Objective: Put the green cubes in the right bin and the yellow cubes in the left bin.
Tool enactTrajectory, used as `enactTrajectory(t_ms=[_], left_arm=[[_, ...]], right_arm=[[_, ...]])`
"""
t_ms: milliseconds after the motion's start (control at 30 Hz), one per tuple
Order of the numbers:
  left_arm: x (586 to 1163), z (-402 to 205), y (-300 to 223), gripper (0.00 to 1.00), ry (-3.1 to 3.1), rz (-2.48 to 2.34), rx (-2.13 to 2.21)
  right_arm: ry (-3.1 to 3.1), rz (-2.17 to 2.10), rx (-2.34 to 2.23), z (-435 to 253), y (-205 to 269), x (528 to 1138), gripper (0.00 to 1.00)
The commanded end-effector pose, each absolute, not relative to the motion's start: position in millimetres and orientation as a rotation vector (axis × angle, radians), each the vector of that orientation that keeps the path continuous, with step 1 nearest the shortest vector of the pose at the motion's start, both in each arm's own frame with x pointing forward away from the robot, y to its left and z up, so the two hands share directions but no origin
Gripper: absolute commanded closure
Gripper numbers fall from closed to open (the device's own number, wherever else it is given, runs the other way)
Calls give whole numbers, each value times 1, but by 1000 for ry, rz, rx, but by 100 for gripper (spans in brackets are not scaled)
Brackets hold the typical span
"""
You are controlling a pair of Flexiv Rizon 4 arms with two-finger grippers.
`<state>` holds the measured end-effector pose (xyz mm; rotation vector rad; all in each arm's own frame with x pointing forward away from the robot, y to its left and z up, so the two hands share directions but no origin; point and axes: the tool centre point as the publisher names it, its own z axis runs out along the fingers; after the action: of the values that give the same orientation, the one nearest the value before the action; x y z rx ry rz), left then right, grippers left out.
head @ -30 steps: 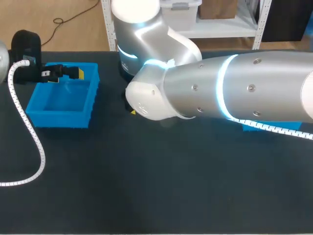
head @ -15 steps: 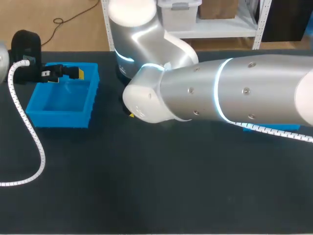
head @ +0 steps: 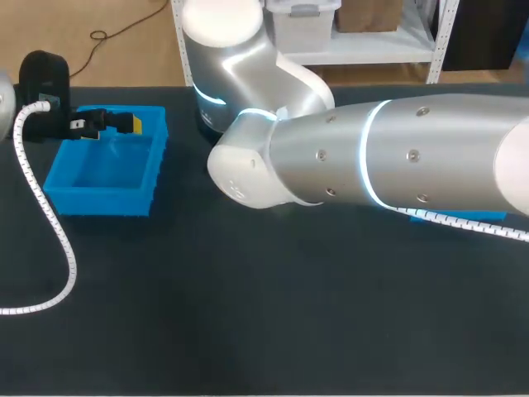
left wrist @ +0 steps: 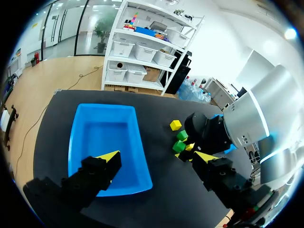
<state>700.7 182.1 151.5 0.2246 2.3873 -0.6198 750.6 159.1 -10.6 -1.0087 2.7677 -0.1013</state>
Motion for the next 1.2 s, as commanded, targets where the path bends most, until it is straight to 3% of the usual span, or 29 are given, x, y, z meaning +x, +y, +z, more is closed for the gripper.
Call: enactTrajectory(t_ms=[33,367,600,1200], left_arm=[[700,150,184,0,2378,-632,230],[700,150,184,0,2378,-632,230],[700,150,184,0,2378,-632,230],[700,150,184,0,2378,-632,230]], right_arm=[[2759,-104,-1004,-11,158,749,100],[2605,-150,-1074,12,153,740,100],[2514,-102,-1008,61,118,739,100],[2510,-190,-408,147,-63,787,100]])
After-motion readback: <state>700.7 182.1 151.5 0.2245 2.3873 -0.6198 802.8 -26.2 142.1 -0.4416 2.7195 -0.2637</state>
